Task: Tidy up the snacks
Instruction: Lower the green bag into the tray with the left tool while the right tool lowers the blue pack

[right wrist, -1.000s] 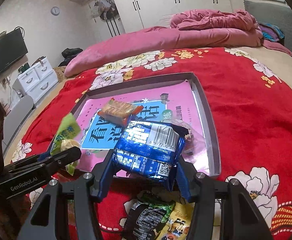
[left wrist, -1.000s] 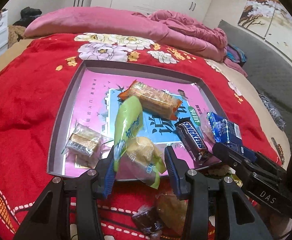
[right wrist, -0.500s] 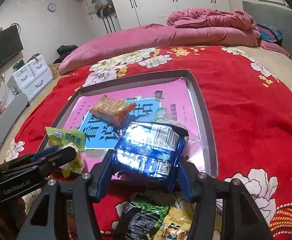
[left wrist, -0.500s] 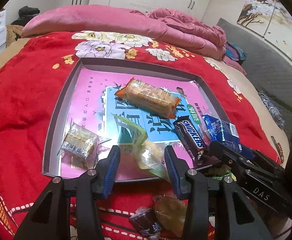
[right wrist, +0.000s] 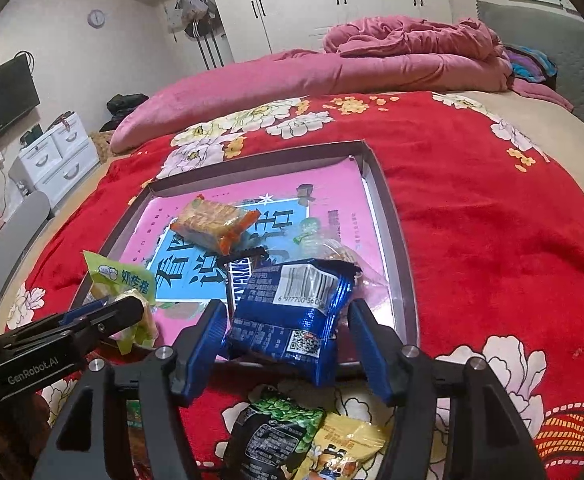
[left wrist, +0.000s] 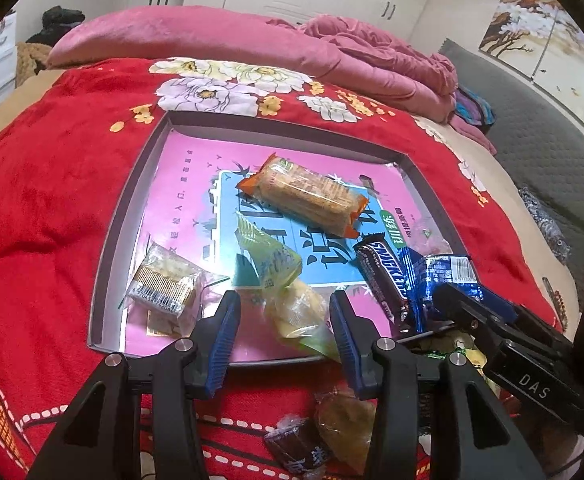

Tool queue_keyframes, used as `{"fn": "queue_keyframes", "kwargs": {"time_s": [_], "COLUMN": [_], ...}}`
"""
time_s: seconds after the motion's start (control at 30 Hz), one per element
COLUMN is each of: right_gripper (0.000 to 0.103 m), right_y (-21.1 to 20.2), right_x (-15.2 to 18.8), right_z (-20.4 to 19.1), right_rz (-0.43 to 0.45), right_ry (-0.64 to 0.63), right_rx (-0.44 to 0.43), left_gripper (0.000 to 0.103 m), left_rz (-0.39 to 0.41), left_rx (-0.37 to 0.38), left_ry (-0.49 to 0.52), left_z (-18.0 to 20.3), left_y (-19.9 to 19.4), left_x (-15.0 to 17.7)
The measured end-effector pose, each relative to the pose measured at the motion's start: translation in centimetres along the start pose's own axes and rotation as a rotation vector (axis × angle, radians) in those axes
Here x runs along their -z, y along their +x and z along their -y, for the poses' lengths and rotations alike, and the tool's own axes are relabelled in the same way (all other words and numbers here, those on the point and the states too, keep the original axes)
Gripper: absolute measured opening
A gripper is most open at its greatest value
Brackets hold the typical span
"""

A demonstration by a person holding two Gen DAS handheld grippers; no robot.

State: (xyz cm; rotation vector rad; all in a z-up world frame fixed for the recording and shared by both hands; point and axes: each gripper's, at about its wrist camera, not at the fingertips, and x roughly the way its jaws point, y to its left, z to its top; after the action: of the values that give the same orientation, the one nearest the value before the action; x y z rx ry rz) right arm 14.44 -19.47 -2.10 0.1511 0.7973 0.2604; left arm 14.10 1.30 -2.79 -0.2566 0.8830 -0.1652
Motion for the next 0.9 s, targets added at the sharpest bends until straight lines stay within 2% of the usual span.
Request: {"fn": "queue_keyframes", "kwargs": {"time_s": [0.27,0.37,0.9], "right_gripper": [0.063,0.066,0.069], "right_y": [-0.9,-1.5,-1.8], "right_x": [-0.3,-0.5,-0.6], "right_z": [0.4,0.4,1.2], "right_rz": [0.041,0.067,0.075], "right_ry": [0.019,0.021,0.041], "right_rx": [-0.017,-0.028,-0.023], "left_gripper": [0.048,0.049,0.064], "left_rz": [0.001,-0.002,0.022], "left_rx": [0.006,0.015,0.031], "left_ry": [-0.012,-0.025,-0.064], "left_z": [-0.2,-0.4,-1.4], "left_y": [-0.1,-0.1,-1.0], "left_x": [-0.1,-0.1,-0.3]}}
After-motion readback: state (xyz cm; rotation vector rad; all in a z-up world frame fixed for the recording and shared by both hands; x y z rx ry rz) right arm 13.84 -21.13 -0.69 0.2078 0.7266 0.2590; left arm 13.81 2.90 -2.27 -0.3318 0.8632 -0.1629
